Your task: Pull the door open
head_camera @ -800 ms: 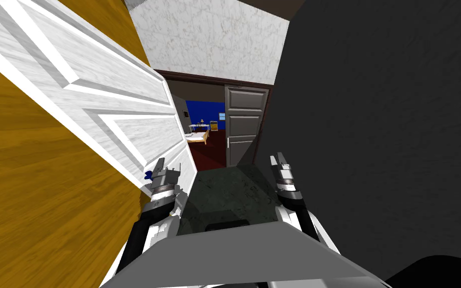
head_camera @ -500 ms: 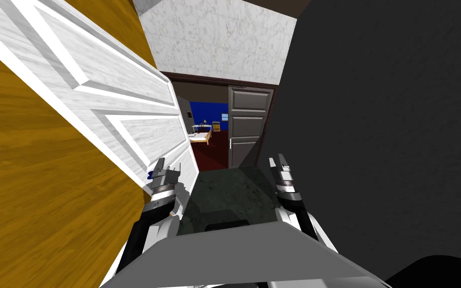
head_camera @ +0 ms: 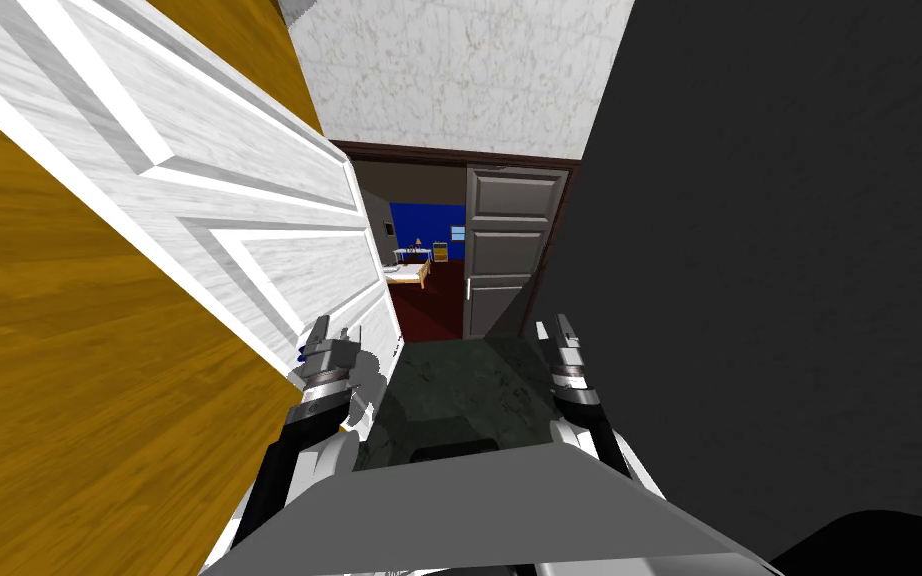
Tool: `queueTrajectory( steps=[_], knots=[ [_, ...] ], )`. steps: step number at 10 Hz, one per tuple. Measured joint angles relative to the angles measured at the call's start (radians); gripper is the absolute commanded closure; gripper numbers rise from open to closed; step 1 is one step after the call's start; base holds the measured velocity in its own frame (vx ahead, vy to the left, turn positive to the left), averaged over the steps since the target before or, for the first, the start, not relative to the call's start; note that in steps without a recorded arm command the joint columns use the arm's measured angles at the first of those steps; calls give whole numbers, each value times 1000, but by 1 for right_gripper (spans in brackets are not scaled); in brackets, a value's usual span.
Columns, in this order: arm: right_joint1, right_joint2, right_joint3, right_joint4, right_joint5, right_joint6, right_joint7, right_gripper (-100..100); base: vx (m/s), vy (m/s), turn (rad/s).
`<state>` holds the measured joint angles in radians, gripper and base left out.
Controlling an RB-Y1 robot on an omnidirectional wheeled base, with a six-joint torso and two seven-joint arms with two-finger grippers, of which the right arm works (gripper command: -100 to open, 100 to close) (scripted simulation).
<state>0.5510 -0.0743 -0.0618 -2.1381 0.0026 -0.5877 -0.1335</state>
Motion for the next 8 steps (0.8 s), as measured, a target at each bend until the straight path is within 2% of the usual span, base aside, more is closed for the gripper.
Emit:
queueTrajectory(
  steps=[3,8],
  knots=[
    [6,-8,3,48,-38,-24,-61,-100,129,3,152],
    [16,-20,6,120,-99,-56,-158,-100,108,-4,107]
  ],
)
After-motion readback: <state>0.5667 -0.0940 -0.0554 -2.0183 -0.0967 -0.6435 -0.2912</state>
